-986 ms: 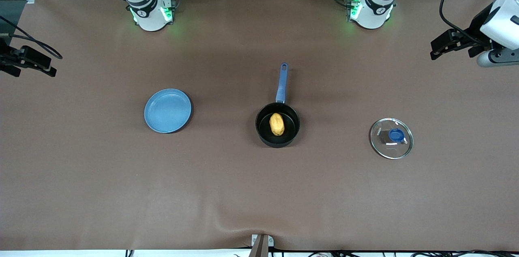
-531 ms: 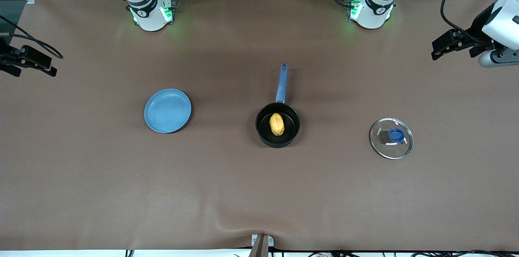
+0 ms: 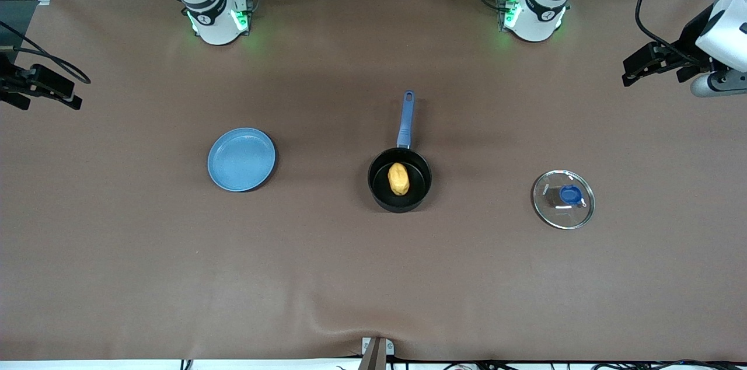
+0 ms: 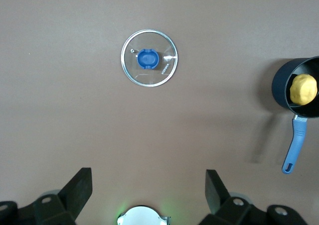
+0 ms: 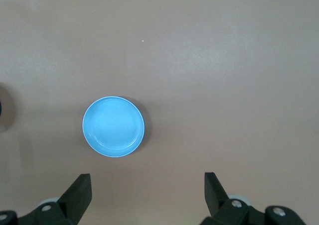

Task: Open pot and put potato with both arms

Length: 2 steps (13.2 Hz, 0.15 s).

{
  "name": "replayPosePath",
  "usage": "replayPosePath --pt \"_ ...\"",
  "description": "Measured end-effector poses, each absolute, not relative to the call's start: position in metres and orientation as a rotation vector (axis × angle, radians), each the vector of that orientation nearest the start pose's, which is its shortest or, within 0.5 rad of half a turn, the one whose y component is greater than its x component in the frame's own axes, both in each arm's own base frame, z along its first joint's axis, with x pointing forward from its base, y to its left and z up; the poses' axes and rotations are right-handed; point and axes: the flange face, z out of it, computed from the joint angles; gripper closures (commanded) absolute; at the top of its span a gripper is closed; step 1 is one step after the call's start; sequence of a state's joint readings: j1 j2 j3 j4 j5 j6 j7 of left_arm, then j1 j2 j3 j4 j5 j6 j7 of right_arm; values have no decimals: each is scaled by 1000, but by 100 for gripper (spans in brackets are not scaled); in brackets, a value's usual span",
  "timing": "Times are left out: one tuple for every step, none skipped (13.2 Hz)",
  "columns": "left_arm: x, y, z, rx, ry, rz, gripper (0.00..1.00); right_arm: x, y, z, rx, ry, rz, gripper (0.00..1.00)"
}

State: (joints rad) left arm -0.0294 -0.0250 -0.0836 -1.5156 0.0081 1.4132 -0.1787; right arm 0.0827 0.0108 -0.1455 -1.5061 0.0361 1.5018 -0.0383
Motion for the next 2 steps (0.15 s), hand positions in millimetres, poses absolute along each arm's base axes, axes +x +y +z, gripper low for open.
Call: replayPosePath --pt "527 -59 650 -3116 -105 117 0 550 -30 643 -3106 34 21 0" --pt "527 -59 650 -3116 -105 118 0 550 -30 643 -3106 34 20 0"
